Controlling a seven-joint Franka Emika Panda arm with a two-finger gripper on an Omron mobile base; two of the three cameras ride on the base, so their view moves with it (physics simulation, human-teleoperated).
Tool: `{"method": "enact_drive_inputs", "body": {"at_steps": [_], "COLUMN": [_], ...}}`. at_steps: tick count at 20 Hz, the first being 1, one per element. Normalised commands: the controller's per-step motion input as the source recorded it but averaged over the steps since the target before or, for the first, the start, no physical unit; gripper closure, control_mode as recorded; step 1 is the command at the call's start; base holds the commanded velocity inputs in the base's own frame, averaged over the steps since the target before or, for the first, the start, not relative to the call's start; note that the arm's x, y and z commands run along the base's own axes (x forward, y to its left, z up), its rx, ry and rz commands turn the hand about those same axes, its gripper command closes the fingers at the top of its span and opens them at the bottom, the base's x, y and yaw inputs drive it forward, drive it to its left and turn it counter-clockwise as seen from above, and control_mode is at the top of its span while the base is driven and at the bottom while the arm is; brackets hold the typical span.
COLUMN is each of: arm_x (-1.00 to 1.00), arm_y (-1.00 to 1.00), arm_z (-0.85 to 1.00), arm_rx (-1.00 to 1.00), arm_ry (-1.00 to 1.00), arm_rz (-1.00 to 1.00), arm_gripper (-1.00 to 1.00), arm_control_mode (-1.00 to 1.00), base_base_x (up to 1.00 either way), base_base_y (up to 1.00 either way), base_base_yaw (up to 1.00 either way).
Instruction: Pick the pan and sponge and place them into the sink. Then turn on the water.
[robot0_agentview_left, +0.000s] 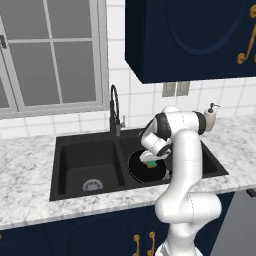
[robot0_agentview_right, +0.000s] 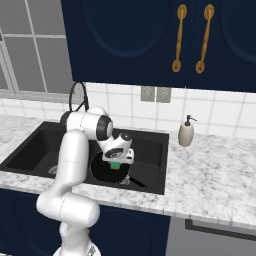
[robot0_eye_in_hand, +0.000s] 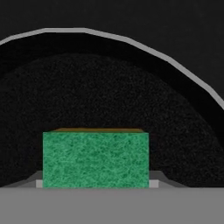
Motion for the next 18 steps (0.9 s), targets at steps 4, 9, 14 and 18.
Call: {"method": "enact_drive_inputs", "body": {"at_steps": [4, 9, 14, 18], "arm_x": [0.0, -0.12, -0.34, -0.52], "arm_y": [0.0, 0.0, 0.0, 0.0], "arm_z": [0.0, 0.35, 0.65, 0.69], "arm_rx": [0.0, 0.0, 0.0, 0.0], "arm_ry": [0.0, -0.07, -0.12, -0.19], "arm_rz": [0.0, 0.0, 0.0, 0.0], "arm_gripper": [-1.0, -1.0, -1.0, -1.0], "arm_control_mode": [-1.0, -1.0, -1.0, -1.0], "base_base_x": [0.0, 0.0, 0.0, 0.0], "base_base_y": [0.0, 0.0, 0.0, 0.0], "base_base_yaw": [0.0, 0.0, 0.0, 0.0]}}
